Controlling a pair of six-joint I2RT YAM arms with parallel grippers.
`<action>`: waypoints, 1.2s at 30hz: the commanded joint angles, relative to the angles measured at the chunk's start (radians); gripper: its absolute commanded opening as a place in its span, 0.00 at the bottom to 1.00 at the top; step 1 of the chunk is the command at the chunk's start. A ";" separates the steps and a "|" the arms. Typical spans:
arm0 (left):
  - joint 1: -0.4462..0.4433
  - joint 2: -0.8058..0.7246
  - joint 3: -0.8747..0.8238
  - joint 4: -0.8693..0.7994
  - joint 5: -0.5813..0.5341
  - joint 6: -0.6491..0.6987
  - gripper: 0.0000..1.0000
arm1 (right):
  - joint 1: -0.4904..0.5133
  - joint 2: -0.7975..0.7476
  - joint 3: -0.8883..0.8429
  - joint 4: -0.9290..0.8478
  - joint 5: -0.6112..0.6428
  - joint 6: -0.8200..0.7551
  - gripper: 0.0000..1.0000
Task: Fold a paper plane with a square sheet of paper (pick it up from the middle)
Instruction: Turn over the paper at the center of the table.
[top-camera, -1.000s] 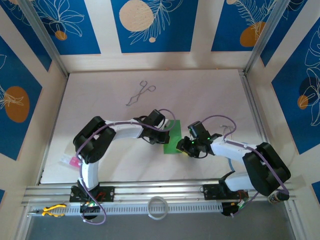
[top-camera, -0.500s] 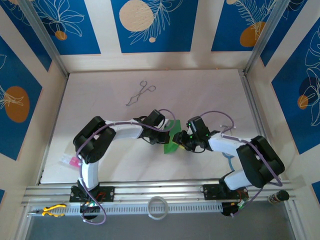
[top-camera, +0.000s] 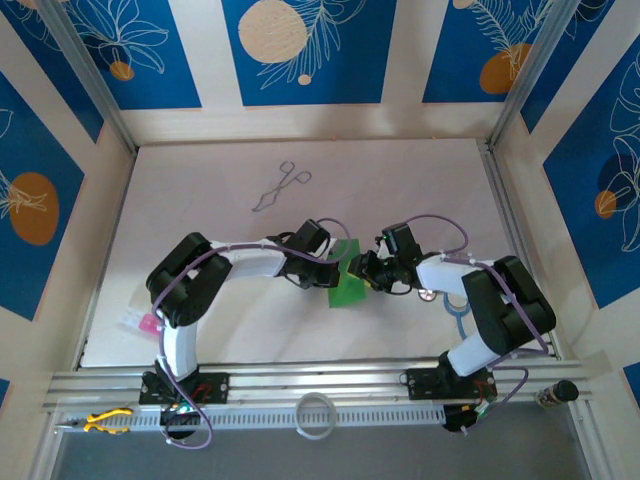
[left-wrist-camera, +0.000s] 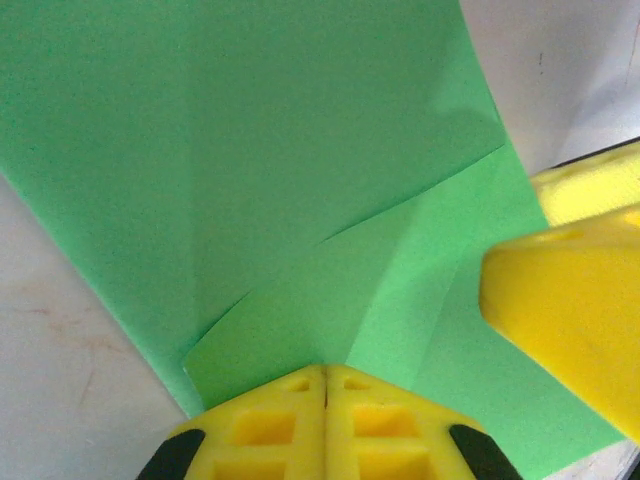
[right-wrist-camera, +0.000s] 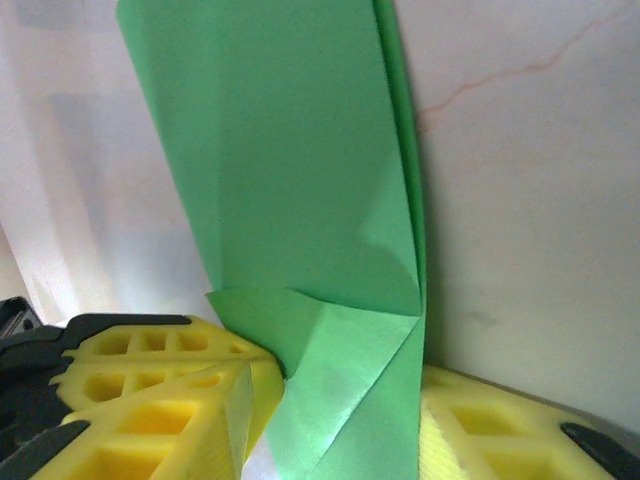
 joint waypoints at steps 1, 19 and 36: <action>0.004 -0.008 -0.022 -0.016 0.003 -0.011 0.00 | -0.009 0.015 0.011 0.024 -0.032 -0.024 0.39; 0.004 -0.061 -0.022 0.008 0.008 -0.037 0.11 | -0.035 0.014 -0.020 0.091 -0.062 -0.078 0.11; 0.013 -0.407 -0.178 0.056 -0.325 -0.032 0.26 | -0.041 -0.308 0.126 -0.371 0.161 -0.327 0.08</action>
